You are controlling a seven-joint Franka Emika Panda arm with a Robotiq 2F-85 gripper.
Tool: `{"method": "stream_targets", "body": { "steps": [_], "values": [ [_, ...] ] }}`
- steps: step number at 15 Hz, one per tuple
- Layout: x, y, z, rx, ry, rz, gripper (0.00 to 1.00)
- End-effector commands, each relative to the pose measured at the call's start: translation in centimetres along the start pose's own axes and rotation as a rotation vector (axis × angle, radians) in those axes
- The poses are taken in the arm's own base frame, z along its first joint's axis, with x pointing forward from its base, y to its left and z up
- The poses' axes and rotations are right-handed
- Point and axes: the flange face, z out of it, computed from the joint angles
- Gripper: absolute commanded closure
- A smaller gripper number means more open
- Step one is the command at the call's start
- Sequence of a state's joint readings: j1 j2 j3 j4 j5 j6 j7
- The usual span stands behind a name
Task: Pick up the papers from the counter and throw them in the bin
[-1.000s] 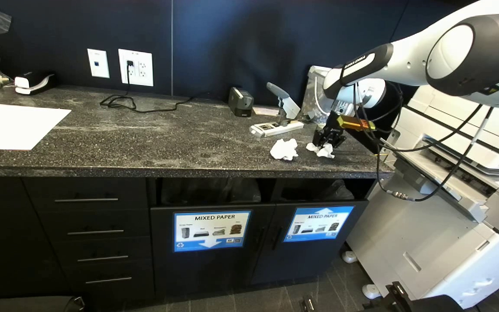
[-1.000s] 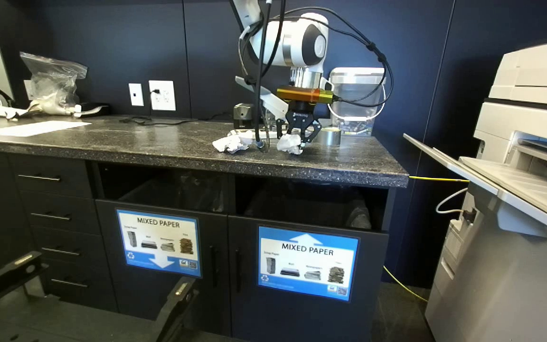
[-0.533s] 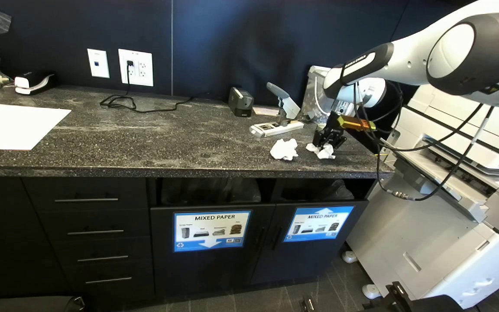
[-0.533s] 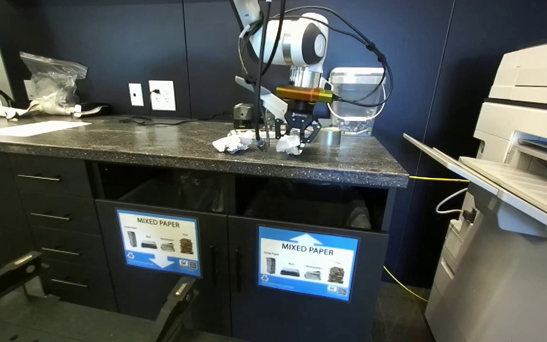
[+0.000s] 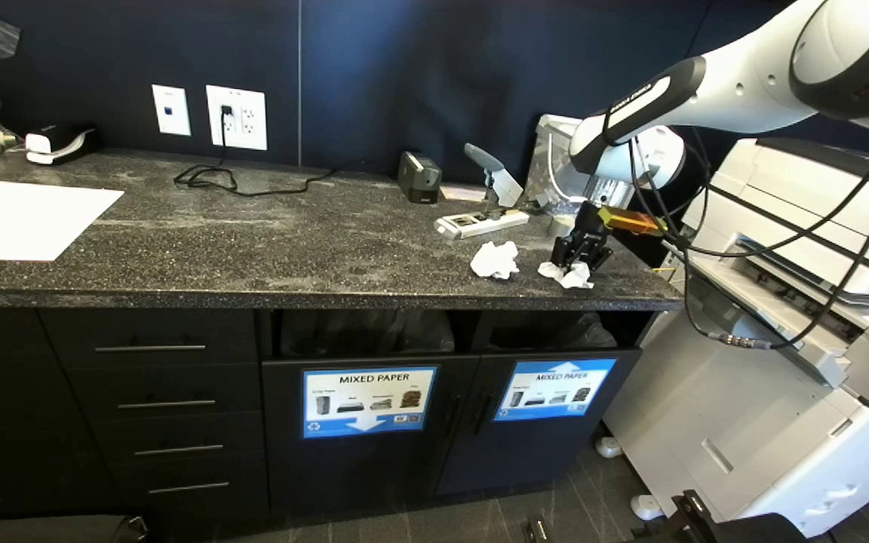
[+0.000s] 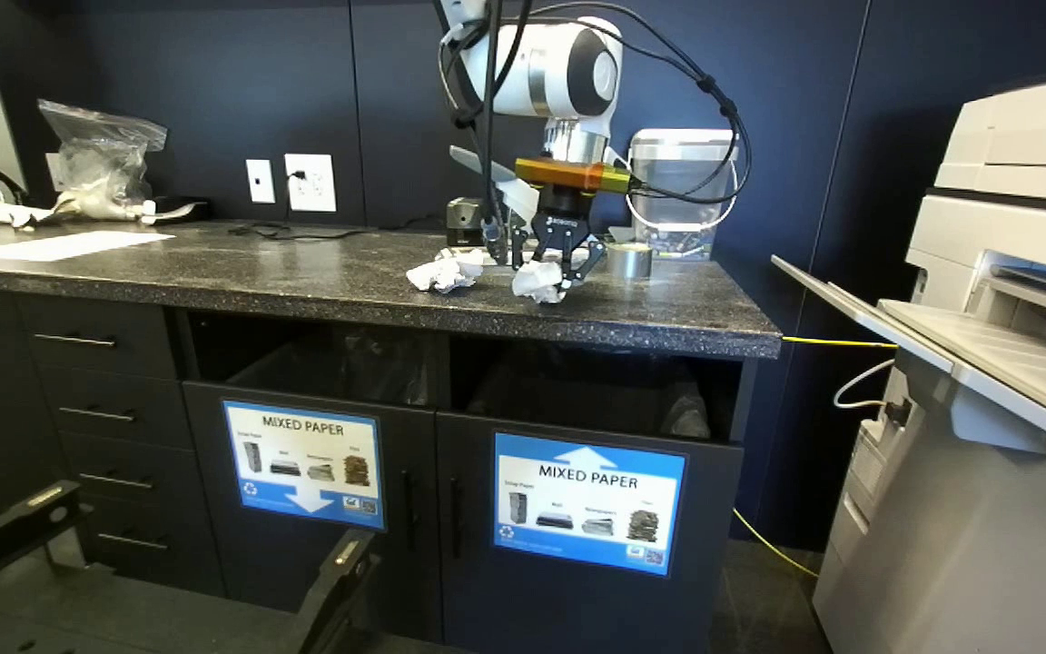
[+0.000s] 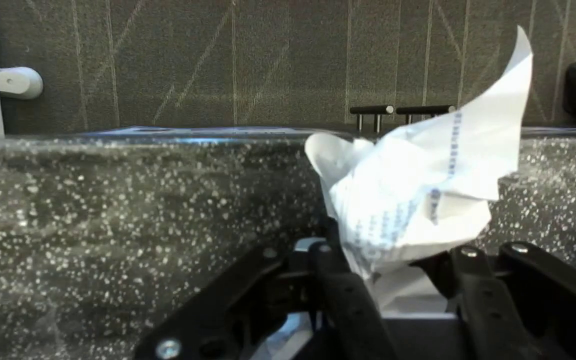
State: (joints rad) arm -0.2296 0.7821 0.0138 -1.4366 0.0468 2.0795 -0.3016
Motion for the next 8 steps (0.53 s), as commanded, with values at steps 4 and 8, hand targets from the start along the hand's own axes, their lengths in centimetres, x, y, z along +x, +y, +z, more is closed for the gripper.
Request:
{"method": "stream_targets", "body": {
  "steps": [4, 8],
  "values": [
    [-6.5, -1.3, -0.7, -0.007, 0.106, -0.055, 0.82],
    [-10.8, -2.3, 0.4, -0.013, 0.153, -0.080, 0.82]
  ]
}}
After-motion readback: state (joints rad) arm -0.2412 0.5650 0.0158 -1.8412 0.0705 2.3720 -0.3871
